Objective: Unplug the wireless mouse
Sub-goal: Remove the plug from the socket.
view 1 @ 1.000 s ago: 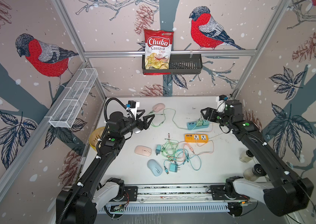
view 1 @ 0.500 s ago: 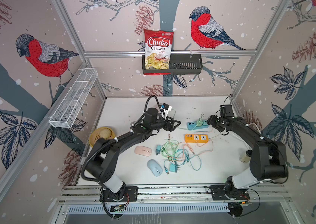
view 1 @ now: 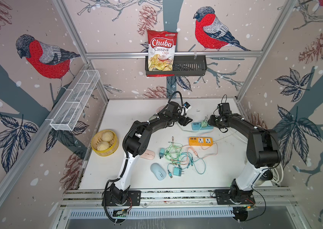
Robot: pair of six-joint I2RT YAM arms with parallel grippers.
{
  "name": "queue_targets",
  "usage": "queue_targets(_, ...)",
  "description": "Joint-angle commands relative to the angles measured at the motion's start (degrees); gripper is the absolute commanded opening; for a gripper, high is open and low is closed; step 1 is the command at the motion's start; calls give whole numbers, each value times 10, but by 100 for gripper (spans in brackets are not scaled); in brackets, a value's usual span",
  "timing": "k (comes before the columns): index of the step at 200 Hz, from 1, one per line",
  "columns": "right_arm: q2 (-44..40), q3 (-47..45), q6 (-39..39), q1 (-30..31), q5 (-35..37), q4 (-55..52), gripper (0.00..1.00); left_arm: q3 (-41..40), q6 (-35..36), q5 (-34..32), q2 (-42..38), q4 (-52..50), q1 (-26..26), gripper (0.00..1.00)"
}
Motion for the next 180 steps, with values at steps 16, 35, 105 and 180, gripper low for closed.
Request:
queue_targets(16, 20, 4, -14, 9, 41, -29, 33, 50, 112, 2, 27, -64, -14, 74)
queue_targets(35, 21, 4, -13, 9, 37, -28, 30, 57, 131, -7, 36, -70, -15, 75)
queue_targets(105, -16, 1, -26, 43, 85, -46, 24, 162, 126, -114, 89, -142, -21, 80)
queue_targets(180, -20, -4, -25, 46, 61, -42, 21, 350, 166, -238, 201, -304, -63, 81)
